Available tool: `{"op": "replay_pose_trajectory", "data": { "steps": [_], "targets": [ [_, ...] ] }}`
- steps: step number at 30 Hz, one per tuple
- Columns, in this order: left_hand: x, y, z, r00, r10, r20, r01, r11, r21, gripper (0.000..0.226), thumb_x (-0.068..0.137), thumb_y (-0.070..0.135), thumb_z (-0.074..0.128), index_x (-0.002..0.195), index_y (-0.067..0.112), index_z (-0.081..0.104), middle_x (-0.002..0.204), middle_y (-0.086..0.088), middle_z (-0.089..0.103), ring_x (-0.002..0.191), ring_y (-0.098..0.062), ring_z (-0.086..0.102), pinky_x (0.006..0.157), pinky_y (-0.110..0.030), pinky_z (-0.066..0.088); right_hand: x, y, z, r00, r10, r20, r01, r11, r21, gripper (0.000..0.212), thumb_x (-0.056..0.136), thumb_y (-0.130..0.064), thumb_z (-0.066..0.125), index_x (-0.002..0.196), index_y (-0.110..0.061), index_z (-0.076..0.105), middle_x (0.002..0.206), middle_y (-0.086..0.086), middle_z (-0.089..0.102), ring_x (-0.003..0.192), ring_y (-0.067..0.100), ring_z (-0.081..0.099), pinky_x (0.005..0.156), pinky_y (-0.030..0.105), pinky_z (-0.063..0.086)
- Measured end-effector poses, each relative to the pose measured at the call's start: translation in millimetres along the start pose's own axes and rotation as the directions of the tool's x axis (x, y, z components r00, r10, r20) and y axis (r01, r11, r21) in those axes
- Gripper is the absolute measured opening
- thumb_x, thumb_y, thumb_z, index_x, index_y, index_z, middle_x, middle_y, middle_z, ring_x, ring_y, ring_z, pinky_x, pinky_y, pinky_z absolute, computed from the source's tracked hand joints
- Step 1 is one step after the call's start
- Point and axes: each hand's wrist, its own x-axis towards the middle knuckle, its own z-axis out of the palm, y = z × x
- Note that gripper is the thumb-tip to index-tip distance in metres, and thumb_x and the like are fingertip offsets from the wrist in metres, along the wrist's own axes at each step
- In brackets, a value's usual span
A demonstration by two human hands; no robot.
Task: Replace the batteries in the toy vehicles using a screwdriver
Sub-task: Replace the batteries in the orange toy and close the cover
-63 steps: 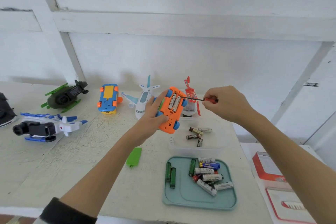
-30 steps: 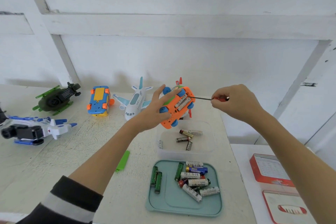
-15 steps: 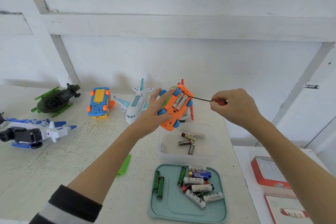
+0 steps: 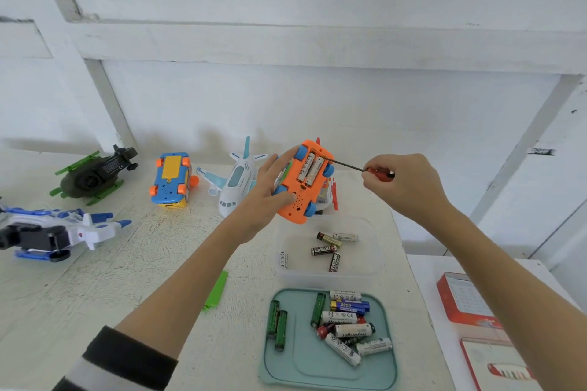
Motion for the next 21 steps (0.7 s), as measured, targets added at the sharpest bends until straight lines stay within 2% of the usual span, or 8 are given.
{"op": "replay_pose_trajectory", "data": {
  "steps": [5,8,9,11,13,16,19,21],
  "targets": [
    [-3.3,1.2,-1.9,0.999,-0.003,0.033,0.002,0.999,0.037,0.077,0.078,0.014,0.054,0.126,0.072,0.038,0.154,0.011,0.018,0.141,-0.029,0.032,0.104,-0.048,0.047,2.2,-0.2,-5.4,0.999,0.001,0.055,-0.001,1.0,0.011,0.011,0.08,-0.018,0.061,0.078,-0.017,0.072,0.066,-0.001,0.066,0.068,0.018,0.059,0.066,0.03,0.048],
    [-6.6,1.8,-3.9,0.999,0.016,0.046,-0.02,0.996,0.086,0.079,0.088,-0.001,0.052,0.126,0.067,0.037,0.143,0.017,0.022,0.132,-0.019,0.041,0.09,-0.023,0.053,4.5,2.0,-10.2,0.994,0.009,0.113,-0.009,1.0,0.004,0.012,0.079,-0.017,0.061,0.074,-0.014,0.071,0.066,0.004,0.066,0.068,0.021,0.058,0.065,0.03,0.047],
    [-7.0,2.3,-4.3,0.999,0.017,0.05,-0.023,0.992,0.12,0.081,0.09,-0.006,0.05,0.126,0.065,0.035,0.143,0.017,0.019,0.131,-0.013,0.04,0.086,-0.018,0.051,5.5,3.9,-10.9,0.991,0.01,0.134,-0.008,1.0,-0.016,0.012,0.078,-0.017,0.06,0.073,-0.012,0.07,0.067,0.007,0.066,0.068,0.024,0.057,0.065,0.031,0.048],
    [-6.0,2.2,-4.7,0.996,0.018,0.083,-0.034,0.98,0.198,0.082,0.09,-0.008,0.049,0.128,0.062,0.034,0.149,0.017,0.01,0.127,0.01,0.034,0.086,-0.018,0.05,7.2,7.5,-11.1,0.984,0.016,0.176,-0.005,0.998,-0.062,0.014,0.077,-0.017,0.06,0.073,-0.007,0.069,0.068,0.013,0.064,0.065,0.026,0.05,0.062,0.031,0.044],
    [-4.6,2.1,-5.3,0.994,0.015,0.111,-0.041,0.969,0.242,0.082,0.09,-0.008,0.049,0.131,0.061,0.034,0.151,0.017,0.006,0.12,0.023,0.027,0.086,-0.02,0.051,8.7,10.8,-12.2,0.98,0.029,0.198,-0.015,0.998,-0.069,0.015,0.077,-0.017,0.06,0.073,-0.005,0.068,0.068,0.015,0.062,0.059,0.018,0.042,0.06,0.028,0.037],
    [-3.3,2.2,-4.3,0.992,0.017,0.128,-0.049,0.966,0.252,0.081,0.09,-0.009,0.048,0.129,0.061,0.034,0.149,0.018,0.006,0.12,0.018,0.031,0.08,-0.017,0.052,9.0,14.5,-15.2,0.976,0.04,0.214,-0.027,0.998,-0.063,0.015,0.077,-0.017,0.06,0.07,-0.006,0.068,0.064,0.014,0.06,0.055,0.015,0.038,0.057,0.026,0.034],
    [-1.2,0.6,-1.7,0.99,0.017,0.141,-0.06,0.951,0.305,0.08,0.091,-0.007,0.049,0.133,0.058,0.032,0.152,0.016,0.004,0.126,-0.003,0.031,0.082,-0.017,0.05,7.6,17.3,-18.0,0.972,0.044,0.23,-0.028,0.997,-0.072,0.014,0.076,-0.017,0.061,0.068,-0.009,0.068,0.062,0.013,0.06,0.054,0.014,0.037,0.056,0.025,0.034],
    [0.6,-1.5,-0.8,0.99,0.013,0.142,-0.062,0.936,0.348,0.08,0.09,-0.006,0.051,0.138,0.055,0.031,0.155,0.015,0.002,0.127,-0.006,0.027,0.085,-0.017,0.049,7.3,20.2,-20.0,0.968,0.048,0.246,-0.026,0.995,-0.091,0.014,0.076,-0.018,0.061,0.067,-0.01,0.068,0.063,0.013,0.059,0.054,0.014,0.036,0.056,0.025,0.033]
  ]
}}
